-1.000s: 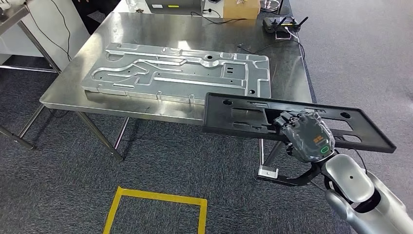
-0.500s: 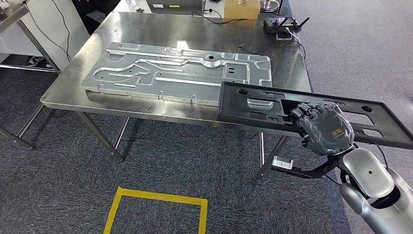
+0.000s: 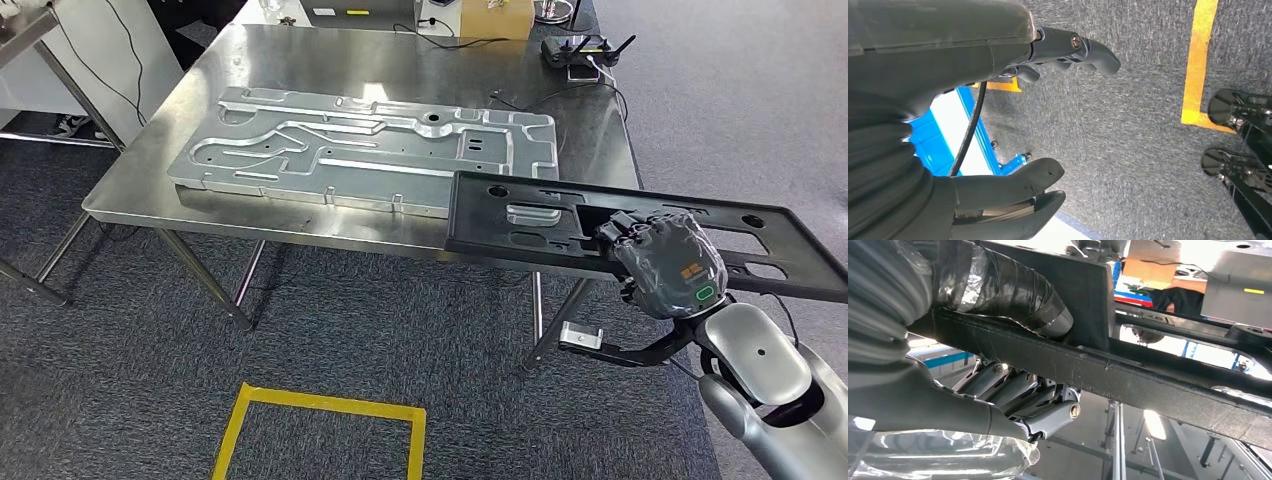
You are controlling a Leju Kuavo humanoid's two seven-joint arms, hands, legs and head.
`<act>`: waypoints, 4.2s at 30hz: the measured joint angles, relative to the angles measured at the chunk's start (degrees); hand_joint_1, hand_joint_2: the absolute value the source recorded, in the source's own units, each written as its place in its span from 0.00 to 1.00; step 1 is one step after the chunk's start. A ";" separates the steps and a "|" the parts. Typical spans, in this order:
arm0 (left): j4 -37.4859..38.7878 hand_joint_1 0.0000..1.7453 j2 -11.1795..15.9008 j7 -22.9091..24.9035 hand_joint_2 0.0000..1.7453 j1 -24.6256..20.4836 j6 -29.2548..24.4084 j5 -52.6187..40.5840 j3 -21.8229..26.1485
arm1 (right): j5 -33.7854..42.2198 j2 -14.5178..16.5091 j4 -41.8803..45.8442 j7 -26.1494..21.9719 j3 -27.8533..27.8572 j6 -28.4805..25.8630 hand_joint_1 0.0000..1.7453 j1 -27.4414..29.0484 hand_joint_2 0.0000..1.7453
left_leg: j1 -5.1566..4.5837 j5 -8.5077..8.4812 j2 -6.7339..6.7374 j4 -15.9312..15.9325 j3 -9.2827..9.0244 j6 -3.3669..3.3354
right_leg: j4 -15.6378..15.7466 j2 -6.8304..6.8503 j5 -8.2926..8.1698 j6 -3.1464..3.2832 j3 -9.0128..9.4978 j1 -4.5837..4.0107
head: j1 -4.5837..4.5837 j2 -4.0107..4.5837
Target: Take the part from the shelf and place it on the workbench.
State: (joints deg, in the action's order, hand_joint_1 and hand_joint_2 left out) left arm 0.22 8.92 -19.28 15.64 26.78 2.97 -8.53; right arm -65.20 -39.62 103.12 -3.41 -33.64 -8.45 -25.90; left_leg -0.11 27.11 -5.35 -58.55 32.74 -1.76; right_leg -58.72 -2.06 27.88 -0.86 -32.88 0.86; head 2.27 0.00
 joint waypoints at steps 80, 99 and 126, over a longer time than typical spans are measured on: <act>0.00 0.00 0.44 2.64 1.00 -5.68 -0.78 -18.14 0.44 | -3.17 29.99 -10.64 3.89 -24.41 8.89 1.00 -17.06 1.00 | 1.97 -1.75 5.20 -1.08 2.62 3.27 | 0.43 2.59 2.62 -0.33 3.47 0.43 | 0.16 0.00; 0.00 0.00 -0.83 0.10 1.00 -3.46 -0.74 -17.50 6.75 | -1.26 18.01 -14.65 3.94 -17.88 7.72 1.00 -18.05 1.00 | -0.62 2.46 4.58 -2.16 -0.43 0.69 | 3.59 2.46 -2.82 5.75 1.12 -2.19 | 0.39 0.00; 0.00 0.00 1.27 -2.80 1.00 -0.65 3.43 -14.22 15.50 | 3.78 0.91 -13.80 0.37 -7.04 8.55 1.00 -17.45 1.00 | 1.07 2.28 4.64 -0.42 -2.01 1.23 | -1.25 2.17 -1.55 1.84 -2.26 -1.01 | 0.22 0.00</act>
State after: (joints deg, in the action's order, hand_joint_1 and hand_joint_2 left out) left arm 0.22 10.19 -22.08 14.99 30.21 -11.25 6.97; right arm -61.42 -38.71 89.32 -3.05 -40.68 0.10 -43.36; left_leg 0.96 29.39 -0.71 -58.97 30.73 -0.53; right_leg -59.97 0.11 26.33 0.97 -35.15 -0.15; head 2.49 0.00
